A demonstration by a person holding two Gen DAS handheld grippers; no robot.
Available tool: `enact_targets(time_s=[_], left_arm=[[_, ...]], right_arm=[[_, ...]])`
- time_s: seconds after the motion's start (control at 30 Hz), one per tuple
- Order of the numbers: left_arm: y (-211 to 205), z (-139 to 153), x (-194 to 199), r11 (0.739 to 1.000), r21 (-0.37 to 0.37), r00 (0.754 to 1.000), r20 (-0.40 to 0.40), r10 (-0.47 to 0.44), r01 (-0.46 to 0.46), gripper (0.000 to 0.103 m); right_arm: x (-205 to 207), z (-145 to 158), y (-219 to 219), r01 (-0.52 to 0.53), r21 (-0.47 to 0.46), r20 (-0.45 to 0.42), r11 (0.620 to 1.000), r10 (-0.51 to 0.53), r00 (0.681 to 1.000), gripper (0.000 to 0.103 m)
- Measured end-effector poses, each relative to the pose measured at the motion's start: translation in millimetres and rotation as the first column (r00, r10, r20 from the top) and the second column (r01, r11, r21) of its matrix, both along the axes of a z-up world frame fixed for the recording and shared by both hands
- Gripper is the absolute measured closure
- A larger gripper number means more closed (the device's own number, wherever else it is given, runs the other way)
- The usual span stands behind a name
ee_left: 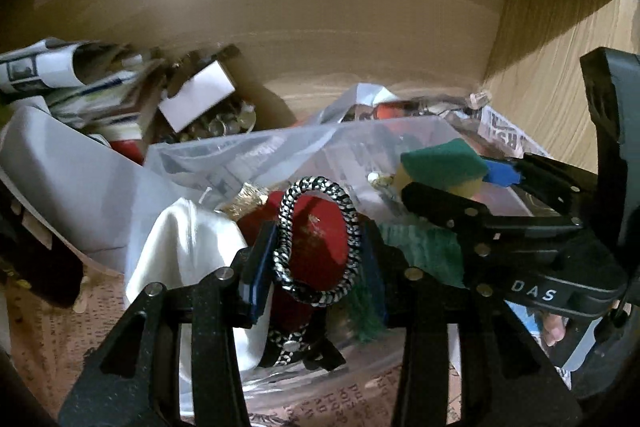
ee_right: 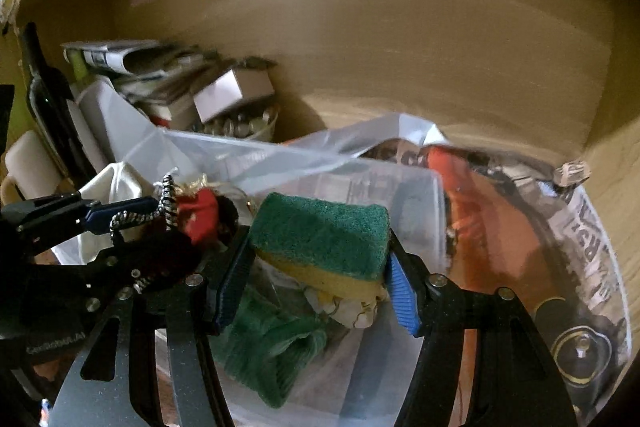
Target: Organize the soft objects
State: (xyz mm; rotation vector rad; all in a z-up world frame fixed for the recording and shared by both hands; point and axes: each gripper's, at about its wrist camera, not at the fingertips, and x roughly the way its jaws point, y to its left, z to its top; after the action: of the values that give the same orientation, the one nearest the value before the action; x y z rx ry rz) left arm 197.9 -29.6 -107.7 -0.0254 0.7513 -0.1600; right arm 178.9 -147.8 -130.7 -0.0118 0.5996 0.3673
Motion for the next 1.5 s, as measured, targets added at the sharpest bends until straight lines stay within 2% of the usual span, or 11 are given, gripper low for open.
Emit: enact_targets(time_s=[0.07,0.27,0.53,0.63,0.73,0.83,0.97,1.03,1.2,1.33,1.5], left_arm=[[-0.5,-1.6,-0.4,1.000,-0.002,1.000,-0.001,0.001,-0.001,0.047],[1.0,3.2,-6.9,1.000,-0.012,1.000,0.024,0.001,-0.001,0.036],[8.3,31.8,-36.1,0.999,-0.047,0.992,0.121,0.019,-0.014,0.034],[11.9,47.7,-52.3,0.999,-0.045,0.982,0.184,0.039,-0.031,0.030],[14.9,63.0,-68.9,0.998,-0.045,0.969,0.241,0.054,-0.044,0.029],[17.2,77.4,-85.8,0.997,-0.053,0.955,0.290,0.066,-0.053,0.027],[19.3,91.7,-109.4,0.997,-0.040,0.925,0.371,0.080,-0.071,0.015],[20.3,97.2,-120.8,0.996,-0.035,0.911,0.402,0.089,-0.082,0.014],[21.5,104.1,-146.0,0.995,-0.042,0.887,0.452,0.096,-0.086,0.004],[19.0,106.1,-160.2,0.995,-0.048,0.875,0.474,0.100,-0.087,0.001],[18.4,105.7,-168.3,0.994,-0.057,0.874,0.473,0.108,-0.092,0.000]], right_arm=[[2.0,-3.1,1.5,-0.016,-0.003,0.001,1.000,0.016,1.000,0.044],[-1.1,-1.1,-0.5,-0.014,0.009,0.000,1.000,0.014,1.000,0.037],[-29.7,25.8,-6.8,-0.017,0.027,0.104,0.999,0.014,0.994,0.037],[-52.6,43.2,-11.4,-0.026,0.042,0.174,0.999,0.018,0.985,0.036],[-75.0,58.3,-15.8,-0.029,0.062,0.244,0.998,0.013,0.970,0.025],[-94.9,70.3,-18.6,-0.036,0.076,0.300,0.996,0.012,0.954,0.024],[-117.3,81.0,-22.1,-0.050,0.102,0.351,0.994,0.010,0.936,0.024],[-128.3,83.5,-23.7,-0.050,0.115,0.373,0.992,0.003,0.928,0.020],[-148.7,86.2,-26.8,-0.046,0.135,0.413,0.990,-0.014,0.911,0.015],[-158.8,85.7,-28.4,-0.031,0.150,0.439,0.988,-0.038,0.898,0.000],[-169.7,85.2,-27.7,-0.030,0.156,0.453,0.987,-0.044,0.891,0.000]])
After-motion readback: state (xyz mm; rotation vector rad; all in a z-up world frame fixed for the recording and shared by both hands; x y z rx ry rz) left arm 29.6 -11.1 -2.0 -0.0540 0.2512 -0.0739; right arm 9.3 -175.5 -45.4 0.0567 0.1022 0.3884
